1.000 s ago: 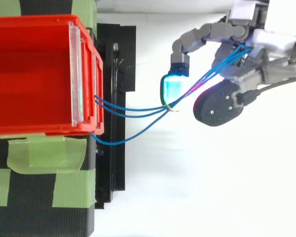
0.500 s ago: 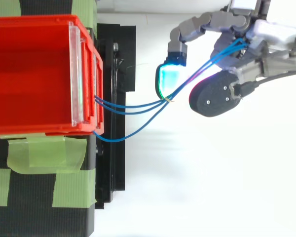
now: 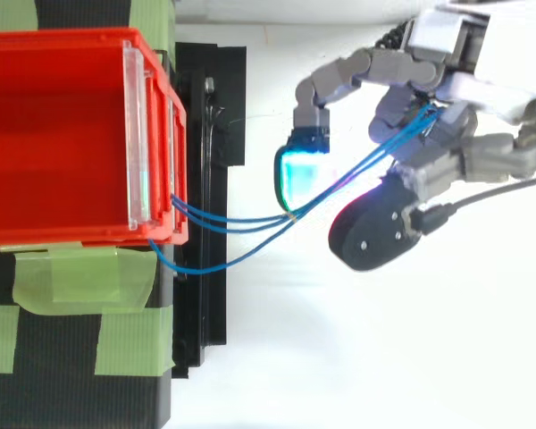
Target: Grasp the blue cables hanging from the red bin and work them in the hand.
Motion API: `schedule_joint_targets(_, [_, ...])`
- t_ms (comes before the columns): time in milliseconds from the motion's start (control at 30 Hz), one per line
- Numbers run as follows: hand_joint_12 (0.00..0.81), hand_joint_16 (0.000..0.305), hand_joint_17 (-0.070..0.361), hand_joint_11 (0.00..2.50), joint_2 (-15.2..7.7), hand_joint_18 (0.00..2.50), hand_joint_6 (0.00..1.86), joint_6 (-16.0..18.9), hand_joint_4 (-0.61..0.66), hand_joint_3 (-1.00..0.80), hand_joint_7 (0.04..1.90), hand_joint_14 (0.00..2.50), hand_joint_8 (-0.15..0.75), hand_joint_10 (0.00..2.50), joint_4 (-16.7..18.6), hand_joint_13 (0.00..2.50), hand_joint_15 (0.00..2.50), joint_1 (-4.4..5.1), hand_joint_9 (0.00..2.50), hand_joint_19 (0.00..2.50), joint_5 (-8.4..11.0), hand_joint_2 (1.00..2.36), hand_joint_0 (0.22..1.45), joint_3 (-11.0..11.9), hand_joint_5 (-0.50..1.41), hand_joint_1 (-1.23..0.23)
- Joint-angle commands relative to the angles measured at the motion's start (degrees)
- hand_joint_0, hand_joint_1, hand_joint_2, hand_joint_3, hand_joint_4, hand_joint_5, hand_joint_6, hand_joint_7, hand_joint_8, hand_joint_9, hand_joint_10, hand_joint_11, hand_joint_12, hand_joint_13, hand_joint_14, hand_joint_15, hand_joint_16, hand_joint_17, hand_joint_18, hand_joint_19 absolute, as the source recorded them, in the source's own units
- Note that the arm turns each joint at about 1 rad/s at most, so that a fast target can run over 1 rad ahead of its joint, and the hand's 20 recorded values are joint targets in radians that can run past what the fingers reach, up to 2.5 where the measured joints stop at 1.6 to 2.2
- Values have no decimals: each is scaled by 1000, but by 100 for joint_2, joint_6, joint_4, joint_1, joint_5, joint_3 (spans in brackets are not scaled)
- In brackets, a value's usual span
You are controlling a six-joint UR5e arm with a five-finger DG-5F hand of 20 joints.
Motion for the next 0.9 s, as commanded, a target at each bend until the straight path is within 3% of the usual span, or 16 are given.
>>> schedule_joint_targets(0, [730,210,158,2500,-6,2500,632,-54,221,-1000,1186,2500,649,2500,-9,2101,2003,70,1839,590,-5,1000,706,3,62,-582])
schedule_joint_targets(300, [730,210,158,2500,-6,2500,356,-63,207,-1000,1367,2500,649,2500,-1,2101,2003,193,1839,590,39,1000,700,-6,335,-577])
schedule_joint_targets(667, [730,210,158,2500,-67,2500,332,-63,228,-1000,1389,2500,649,2500,122,2101,2003,237,1839,590,416,1000,714,3,369,-589])
schedule_joint_targets(867, [730,210,158,2500,-190,2500,329,8,231,-1000,1390,2500,649,2500,131,2101,2003,237,1839,590,487,1000,732,-6,372,-595])
